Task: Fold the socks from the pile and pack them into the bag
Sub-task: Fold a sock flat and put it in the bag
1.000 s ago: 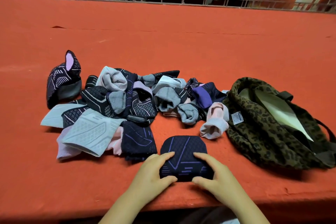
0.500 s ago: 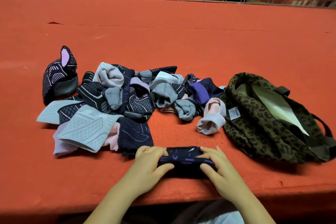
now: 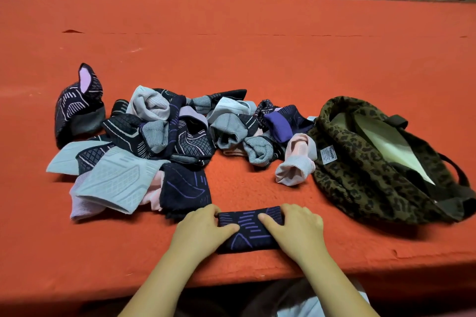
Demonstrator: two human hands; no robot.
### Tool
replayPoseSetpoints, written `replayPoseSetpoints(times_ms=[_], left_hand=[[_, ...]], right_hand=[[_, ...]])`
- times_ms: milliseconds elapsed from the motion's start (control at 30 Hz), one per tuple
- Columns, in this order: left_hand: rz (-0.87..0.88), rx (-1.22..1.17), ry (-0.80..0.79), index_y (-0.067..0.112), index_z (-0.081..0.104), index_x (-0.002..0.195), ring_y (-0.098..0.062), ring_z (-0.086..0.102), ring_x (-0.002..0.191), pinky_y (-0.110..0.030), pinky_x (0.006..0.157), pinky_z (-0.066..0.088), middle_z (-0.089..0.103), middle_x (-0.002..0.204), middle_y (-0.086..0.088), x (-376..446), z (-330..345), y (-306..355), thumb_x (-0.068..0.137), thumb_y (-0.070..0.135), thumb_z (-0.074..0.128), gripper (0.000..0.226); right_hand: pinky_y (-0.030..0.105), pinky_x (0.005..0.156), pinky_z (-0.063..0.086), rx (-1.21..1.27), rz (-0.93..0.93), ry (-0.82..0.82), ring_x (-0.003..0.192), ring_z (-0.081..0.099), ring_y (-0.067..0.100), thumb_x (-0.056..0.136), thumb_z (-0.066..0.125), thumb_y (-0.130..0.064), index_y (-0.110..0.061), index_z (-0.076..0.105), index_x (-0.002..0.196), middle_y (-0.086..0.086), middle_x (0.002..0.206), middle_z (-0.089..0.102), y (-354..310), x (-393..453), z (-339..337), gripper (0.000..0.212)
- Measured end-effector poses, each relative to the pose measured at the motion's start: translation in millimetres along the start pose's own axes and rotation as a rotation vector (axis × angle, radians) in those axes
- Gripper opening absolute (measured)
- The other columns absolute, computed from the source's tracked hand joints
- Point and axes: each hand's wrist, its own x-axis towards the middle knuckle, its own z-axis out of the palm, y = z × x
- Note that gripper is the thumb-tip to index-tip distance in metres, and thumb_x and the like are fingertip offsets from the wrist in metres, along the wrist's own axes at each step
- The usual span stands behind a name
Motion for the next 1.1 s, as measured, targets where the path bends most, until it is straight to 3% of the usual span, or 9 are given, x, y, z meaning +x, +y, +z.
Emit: replayPoseSetpoints(times_ms=[100,267,367,467,600,767,967,1033,1100], left_hand=[[-0.002,-0.035,-0.174,0.024,0.060,0.084,-0.012,0.061,0.083,-0.032,0.077,0.050,0.064,0.087,0.008,3,-6,1,0.066,0.055,0.068,0.037],[0.031,-0.724,-0.204,0.022,0.054,0.072,-0.008,0.053,0.066,-0.027,0.064,0.041,0.060,0.067,0.012,-2,-1,25,0.054,0.048,0.072,0.036],[0.142,-0.923,-0.112,0.016,0.054,0.080,0.000,0.055,0.061,-0.018,0.061,0.043,0.059,0.069,0.007,9,-7,77,0.077,0.018,0.074,0.021],[0.262,-0.859,-0.074,0.024,0.055,0.089,0.002,0.058,0.071,-0.016,0.072,0.046,0.062,0.083,0.006,30,-12,135,0.080,0.015,0.072,0.021],[0.395,-0.782,-0.149,0.034,0.057,0.101,-0.008,0.063,0.090,-0.021,0.079,0.049,0.065,0.101,0.006,52,-1,213,0.079,0.027,0.073,0.029],[0.385,-0.776,-0.255,0.017,0.059,0.110,-0.017,0.065,0.093,-0.031,0.081,0.052,0.066,0.103,-0.001,88,17,287,0.085,0.024,0.068,0.028],[0.228,-0.649,-0.396,0.013,0.066,0.097,-0.025,0.067,0.089,-0.037,0.083,0.051,0.071,0.099,-0.008,152,40,316,0.082,0.030,0.070,0.024],[0.170,-0.560,-0.431,0.015,0.064,0.095,-0.026,0.065,0.088,-0.037,0.080,0.049,0.069,0.100,-0.007,167,46,310,0.082,0.034,0.068,0.024],[0.156,-0.415,-0.436,0.020,0.059,0.098,-0.022,0.059,0.085,-0.033,0.074,0.044,0.063,0.101,-0.005,180,53,309,0.084,0.036,0.066,0.023]], right_hand=[[0.036,0.087,0.036,-0.004,-0.016,-0.055,0.099,0.052,0.019,0.080,0.041,-0.073,-0.030,0.066,0.092,-0.008,0.093,0.059,0,-1,3,0.052],[0.032,0.077,0.048,0.951,-0.030,-0.027,0.078,0.062,0.009,0.085,0.068,-0.025,-0.021,0.062,0.084,-0.004,0.082,0.067,9,-12,-16,0.007],[0.016,0.071,0.046,1.066,-0.025,0.132,0.073,0.059,0.000,0.085,0.067,-0.012,-0.019,0.055,0.090,-0.003,0.085,0.063,23,-5,-58,0.015],[0.017,0.067,0.050,1.011,-0.031,0.258,0.082,0.061,-0.001,0.086,0.066,-0.017,-0.029,0.052,0.103,-0.009,0.096,0.061,51,3,-108,0.025],[0.026,0.044,0.051,0.977,0.049,0.306,0.079,0.065,0.010,0.090,0.062,-0.022,-0.027,0.050,0.110,-0.008,0.098,0.058,103,18,-163,0.024],[0.038,0.066,0.057,1.045,0.140,0.168,0.082,0.067,0.020,0.093,0.059,-0.025,-0.020,0.057,0.096,0.005,0.097,0.068,168,75,-180,0.005],[0.035,0.068,0.055,1.179,0.267,-0.051,0.073,0.067,0.023,0.093,0.058,-0.024,-0.007,0.063,0.099,0.013,0.089,0.070,210,143,-166,0.019],[0.045,0.081,0.055,1.108,0.282,-0.107,0.083,0.067,0.030,0.090,0.062,-0.033,-0.005,0.064,0.102,0.018,0.096,0.070,213,159,-151,0.031],[0.042,0.082,0.053,0.971,0.234,-0.122,0.082,0.066,0.027,0.088,0.060,-0.041,-0.008,0.065,0.093,0.013,0.093,0.071,216,177,-141,0.034]])
